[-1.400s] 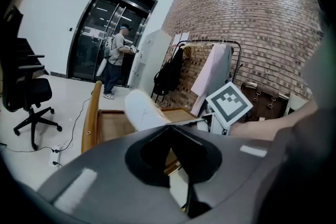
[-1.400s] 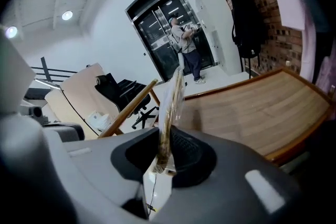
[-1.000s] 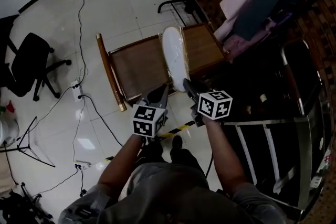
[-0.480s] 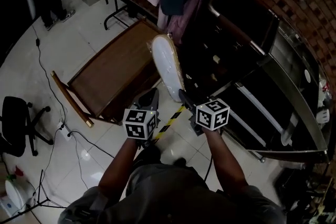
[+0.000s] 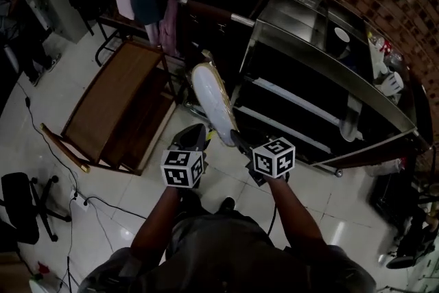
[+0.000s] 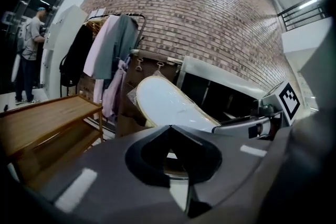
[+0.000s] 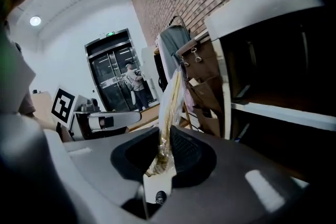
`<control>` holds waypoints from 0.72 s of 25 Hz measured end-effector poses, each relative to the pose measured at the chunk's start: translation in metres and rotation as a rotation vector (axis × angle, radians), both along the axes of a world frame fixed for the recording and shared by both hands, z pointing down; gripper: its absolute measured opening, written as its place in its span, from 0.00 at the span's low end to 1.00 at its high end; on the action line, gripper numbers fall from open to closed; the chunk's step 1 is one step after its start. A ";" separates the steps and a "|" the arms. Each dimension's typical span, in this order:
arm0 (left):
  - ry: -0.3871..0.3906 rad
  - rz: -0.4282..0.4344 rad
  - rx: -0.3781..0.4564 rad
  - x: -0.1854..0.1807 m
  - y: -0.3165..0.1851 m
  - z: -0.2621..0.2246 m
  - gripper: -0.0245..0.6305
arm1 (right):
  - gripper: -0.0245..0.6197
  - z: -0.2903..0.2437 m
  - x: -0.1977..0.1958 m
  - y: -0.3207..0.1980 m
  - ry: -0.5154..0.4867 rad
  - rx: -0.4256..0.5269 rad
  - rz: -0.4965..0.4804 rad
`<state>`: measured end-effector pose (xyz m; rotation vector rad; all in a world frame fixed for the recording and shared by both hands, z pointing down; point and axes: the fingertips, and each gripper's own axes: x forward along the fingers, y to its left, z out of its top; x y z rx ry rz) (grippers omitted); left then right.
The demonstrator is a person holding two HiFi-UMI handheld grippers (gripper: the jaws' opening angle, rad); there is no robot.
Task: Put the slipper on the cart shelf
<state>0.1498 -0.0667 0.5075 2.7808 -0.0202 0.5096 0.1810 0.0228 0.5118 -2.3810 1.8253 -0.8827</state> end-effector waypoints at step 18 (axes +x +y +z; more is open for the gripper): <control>0.010 0.460 0.034 0.113 0.244 -0.010 0.05 | 0.13 0.007 0.093 0.279 0.004 -0.030 0.555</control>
